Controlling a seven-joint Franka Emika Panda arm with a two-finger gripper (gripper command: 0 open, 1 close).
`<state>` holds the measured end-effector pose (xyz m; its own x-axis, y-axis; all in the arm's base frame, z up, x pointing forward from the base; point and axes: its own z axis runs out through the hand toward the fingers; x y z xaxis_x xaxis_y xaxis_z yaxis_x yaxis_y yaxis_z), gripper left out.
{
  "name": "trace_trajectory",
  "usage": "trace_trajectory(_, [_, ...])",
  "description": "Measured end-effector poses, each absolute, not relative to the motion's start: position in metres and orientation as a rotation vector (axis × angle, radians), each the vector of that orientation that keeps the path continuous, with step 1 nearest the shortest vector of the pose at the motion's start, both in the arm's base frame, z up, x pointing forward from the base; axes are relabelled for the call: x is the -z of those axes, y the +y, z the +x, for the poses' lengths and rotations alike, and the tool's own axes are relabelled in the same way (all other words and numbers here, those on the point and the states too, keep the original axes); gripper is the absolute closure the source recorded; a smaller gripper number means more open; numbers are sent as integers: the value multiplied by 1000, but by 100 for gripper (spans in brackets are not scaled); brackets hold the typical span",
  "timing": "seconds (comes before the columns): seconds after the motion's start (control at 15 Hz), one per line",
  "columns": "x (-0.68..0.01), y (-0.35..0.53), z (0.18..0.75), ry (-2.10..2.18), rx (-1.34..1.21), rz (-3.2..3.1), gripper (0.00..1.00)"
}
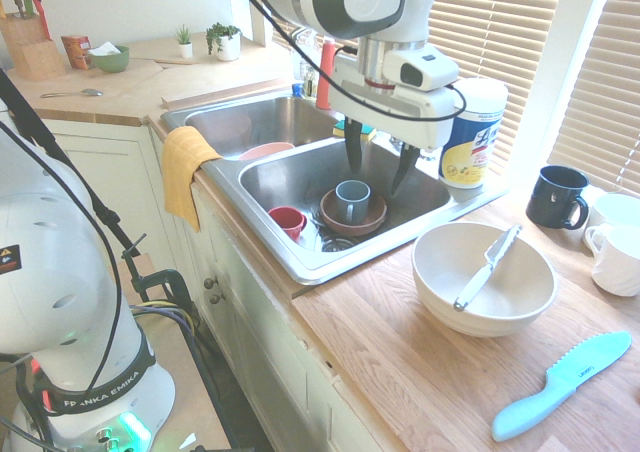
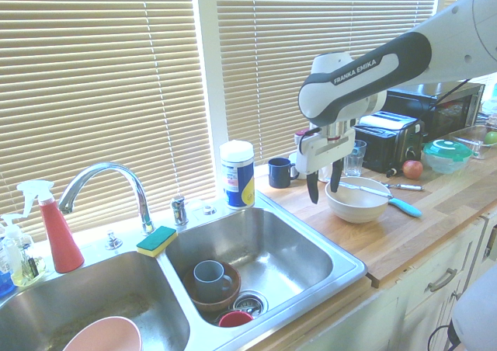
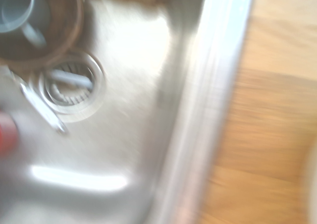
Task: Put the knife into the sink
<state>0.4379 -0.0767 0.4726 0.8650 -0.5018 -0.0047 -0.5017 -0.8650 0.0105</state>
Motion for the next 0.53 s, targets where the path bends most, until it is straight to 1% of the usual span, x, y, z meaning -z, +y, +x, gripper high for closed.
trace_trajectory(0.13, [-485,-116,432,-706,21,3068,0])
trace_trajectory(0.27, [-492,-153,425,-701,5,3063,0])
trace_trajectory(0.53, [-479,-205,413,-778,15,3039,0])
